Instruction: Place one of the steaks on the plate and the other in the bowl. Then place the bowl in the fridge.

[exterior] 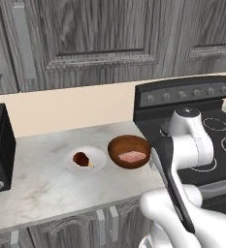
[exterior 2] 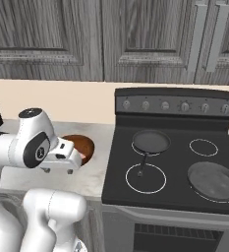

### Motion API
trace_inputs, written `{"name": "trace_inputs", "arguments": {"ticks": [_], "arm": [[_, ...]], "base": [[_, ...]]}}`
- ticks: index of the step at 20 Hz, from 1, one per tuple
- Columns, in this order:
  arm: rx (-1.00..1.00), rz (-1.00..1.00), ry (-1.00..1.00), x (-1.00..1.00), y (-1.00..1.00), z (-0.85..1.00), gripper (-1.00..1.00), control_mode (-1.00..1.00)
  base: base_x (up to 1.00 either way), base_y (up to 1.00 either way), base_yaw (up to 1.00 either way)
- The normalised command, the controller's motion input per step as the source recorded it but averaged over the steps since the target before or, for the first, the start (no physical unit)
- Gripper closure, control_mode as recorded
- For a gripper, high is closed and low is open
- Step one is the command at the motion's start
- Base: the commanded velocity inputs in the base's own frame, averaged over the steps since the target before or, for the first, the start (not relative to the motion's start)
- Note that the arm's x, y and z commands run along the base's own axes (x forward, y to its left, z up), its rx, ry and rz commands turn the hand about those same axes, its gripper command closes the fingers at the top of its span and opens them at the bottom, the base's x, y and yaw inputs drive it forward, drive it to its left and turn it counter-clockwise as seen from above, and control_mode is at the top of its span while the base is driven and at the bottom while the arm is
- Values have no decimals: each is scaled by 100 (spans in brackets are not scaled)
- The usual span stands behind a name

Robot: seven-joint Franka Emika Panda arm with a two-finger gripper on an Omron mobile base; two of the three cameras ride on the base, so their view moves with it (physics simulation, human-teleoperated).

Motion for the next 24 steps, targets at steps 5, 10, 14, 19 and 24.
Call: {"name": "trace_inputs", "arguments": {"ticks": [5,10,14,19,24], "arm": [[1,1,-8,3,0,6,-100,-100],[37,0,-17,37,-18,33,-100,-100],[25,0,-1,49,-29,13,-100,-100],[6,-1,26,69,-17,6,-100,-100],[0,0,-2,29,-17,-16,-100,-100]], "base": [[0,0,0],[0,0,0],[0,0,0],[0,0,0],[0,0,0]]}}
